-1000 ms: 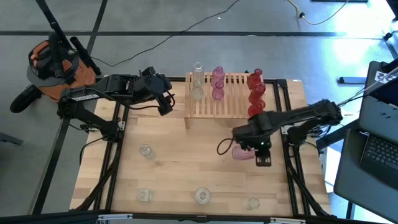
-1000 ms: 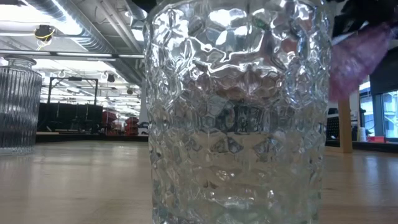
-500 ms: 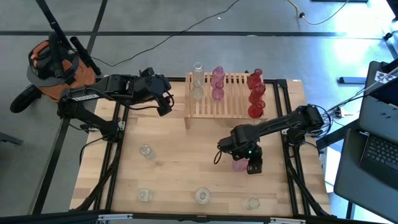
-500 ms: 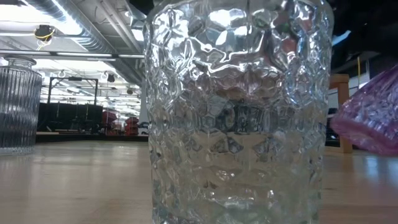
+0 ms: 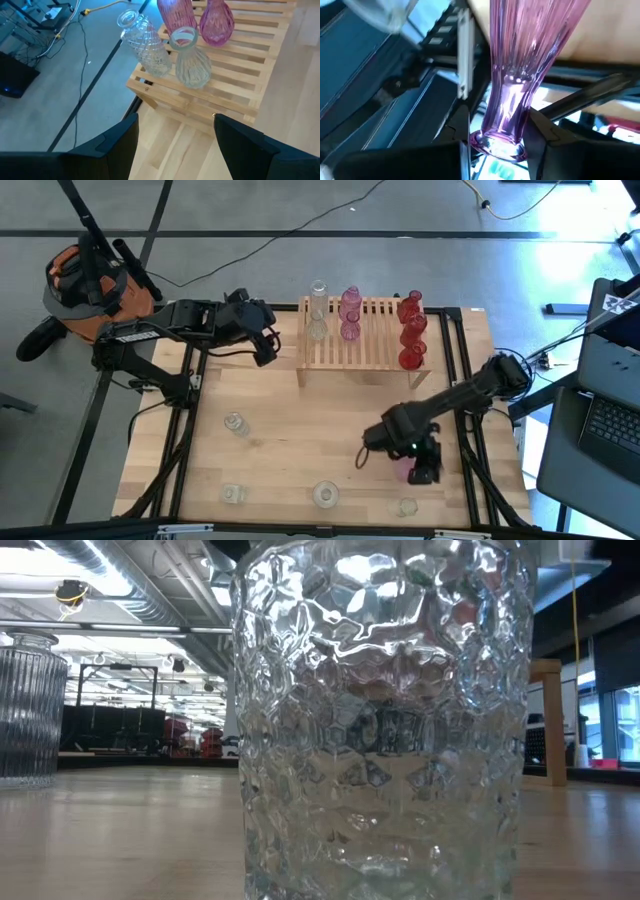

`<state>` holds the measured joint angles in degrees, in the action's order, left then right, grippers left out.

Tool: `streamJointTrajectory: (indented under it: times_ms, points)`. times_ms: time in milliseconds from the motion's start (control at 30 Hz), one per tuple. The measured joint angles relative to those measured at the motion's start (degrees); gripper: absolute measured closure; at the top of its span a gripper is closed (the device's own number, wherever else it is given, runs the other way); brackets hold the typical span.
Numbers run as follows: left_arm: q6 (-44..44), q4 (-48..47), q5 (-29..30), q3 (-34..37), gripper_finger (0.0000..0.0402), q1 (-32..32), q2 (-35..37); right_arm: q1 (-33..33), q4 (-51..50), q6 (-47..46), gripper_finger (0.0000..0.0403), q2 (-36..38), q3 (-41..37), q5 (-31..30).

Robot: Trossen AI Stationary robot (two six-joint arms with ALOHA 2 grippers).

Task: Sort vases onto shelf
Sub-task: Put the pink vase on the shelf aligned with the other pink vase

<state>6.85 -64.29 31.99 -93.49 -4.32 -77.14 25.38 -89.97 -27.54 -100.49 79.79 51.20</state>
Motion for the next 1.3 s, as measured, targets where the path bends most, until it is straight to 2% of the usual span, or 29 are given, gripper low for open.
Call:
streamJointTrajectory:
  times_ms: [200,400,633,833,1000,1100,1300]
  points:
    - [-2.38,0.98,-0.07,0.0,0.0151,0.0,0.0,5.26,-0.03,-8.2,0.0323,0.0,0.02,5.57]
    - [-2.51,0.99,-0.09,0.0,0.0151,0.01,0.0,9.38,0.67,-20.55,0.0323,0.04,-1.53,7.9]
    - [-2.58,2.11,-0.19,0.0,0.0151,-0.01,0.0,7.83,7.65,-23.9,0.0323,0.04,-7.39,8.86]
    - [-2.58,2.25,-0.33,0.0,0.0151,-0.01,0.0,2.53,10.74,-24.21,0.0314,0.04,-9.59,4.89]
    - [-2.54,2.25,-4.63,0.0,0.0151,-0.01,0.0,-0.85,11.11,-22.01,0.0313,0.04,-9.68,-0.29]
    - [-2.47,2.25,-6.56,0.0,0.0151,0.03,0.0,-2.09,10.94,-21.52,0.0306,0.04,-9.68,-1.73]
    - [-2.4,2.23,-6.76,0.0,0.0151,0.0,0.0,-3.05,11.17,-21.17,0.0291,0.07,-9.68,-2.91]
